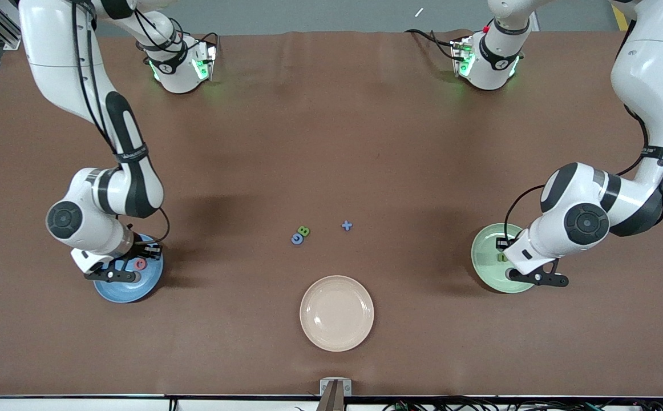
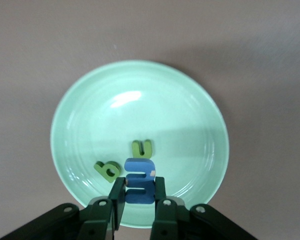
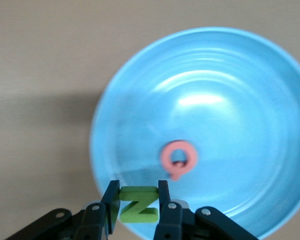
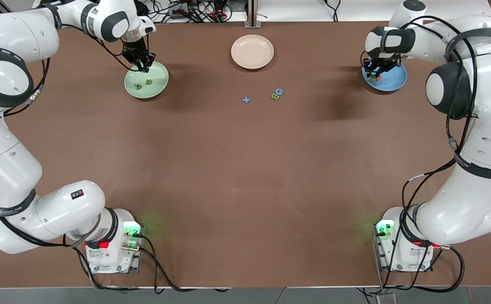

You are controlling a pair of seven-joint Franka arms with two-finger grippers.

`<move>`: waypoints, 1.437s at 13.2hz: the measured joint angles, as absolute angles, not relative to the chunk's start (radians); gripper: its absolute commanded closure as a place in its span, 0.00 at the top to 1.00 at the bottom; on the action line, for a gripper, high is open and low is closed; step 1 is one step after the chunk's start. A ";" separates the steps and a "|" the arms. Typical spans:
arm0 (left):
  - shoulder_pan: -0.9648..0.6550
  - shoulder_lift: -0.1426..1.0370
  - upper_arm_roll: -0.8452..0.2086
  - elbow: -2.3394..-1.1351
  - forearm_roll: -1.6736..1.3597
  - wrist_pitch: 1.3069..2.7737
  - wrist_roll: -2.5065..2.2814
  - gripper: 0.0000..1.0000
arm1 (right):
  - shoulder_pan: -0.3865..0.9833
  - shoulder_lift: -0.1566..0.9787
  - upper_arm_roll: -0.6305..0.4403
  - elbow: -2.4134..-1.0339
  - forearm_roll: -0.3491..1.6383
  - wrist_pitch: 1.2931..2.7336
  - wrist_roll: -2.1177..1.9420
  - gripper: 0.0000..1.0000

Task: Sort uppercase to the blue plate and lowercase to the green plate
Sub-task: 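Place the m on the green plate while the right gripper places the Z, then grasp the blue x with the left gripper while the right gripper grasps the G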

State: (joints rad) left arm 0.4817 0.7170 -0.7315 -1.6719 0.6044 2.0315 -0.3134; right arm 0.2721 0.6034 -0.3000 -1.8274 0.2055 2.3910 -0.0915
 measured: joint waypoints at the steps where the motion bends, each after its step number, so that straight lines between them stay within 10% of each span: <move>1: 0.482 0.727 -0.724 -1.687 0.604 2.032 -0.313 0.13 | 0.259 0.603 -0.300 -1.827 0.206 2.391 -0.114 0.30; 3: 0.484 0.740 -0.717 -1.717 0.605 2.033 -0.313 0.31 | 0.249 0.604 -0.299 -1.827 0.206 2.391 -0.126 0.71; 5: 0.483 0.744 -0.717 -1.745 0.605 2.053 -0.313 1.00 | 0.247 0.604 -0.299 -1.821 0.206 2.391 -0.126 0.78; 19: 0.374 0.645 -0.887 -1.644 0.638 1.990 -0.530 0.88 | 0.638 0.601 -0.254 -1.696 0.357 2.193 0.651 0.82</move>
